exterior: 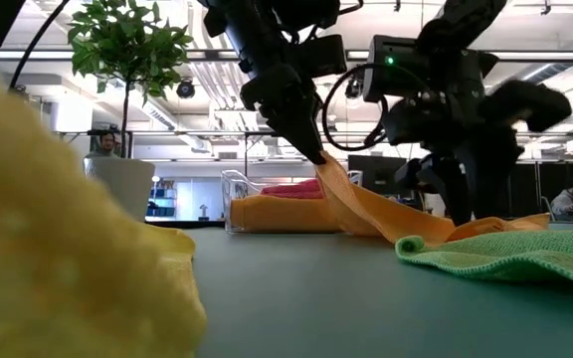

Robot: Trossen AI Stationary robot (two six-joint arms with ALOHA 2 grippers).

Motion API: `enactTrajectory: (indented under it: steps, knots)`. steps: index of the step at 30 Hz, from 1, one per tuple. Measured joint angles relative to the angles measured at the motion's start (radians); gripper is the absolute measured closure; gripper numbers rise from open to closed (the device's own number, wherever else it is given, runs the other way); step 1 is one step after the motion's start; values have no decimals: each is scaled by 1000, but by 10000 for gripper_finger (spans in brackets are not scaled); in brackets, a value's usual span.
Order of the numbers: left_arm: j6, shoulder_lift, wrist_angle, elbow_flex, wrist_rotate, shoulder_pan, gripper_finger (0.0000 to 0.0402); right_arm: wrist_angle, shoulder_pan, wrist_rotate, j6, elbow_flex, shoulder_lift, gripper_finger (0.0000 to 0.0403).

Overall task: Fold microfiber towels
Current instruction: Fold the orange microfiber cloth

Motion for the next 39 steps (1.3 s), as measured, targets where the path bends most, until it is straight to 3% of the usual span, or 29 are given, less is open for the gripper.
enactTrajectory:
  steps: [3,13,26,34,39]
  knots:
    - [0,0,0,0,0,0,401,2,0,-41,81,5,0,292]
    - [0,0,0,0,0,0,401,21,7,-18,404,59,4,283]
    - [34,0,-1,0,0,0,401,3,49,97,489,59,59,274]
    - [60,0,-1,0,0,4,401,-41,53,109,579,60,83,276]
    - [61,0,-1,0,0,7,401,-101,54,129,622,64,69,319]
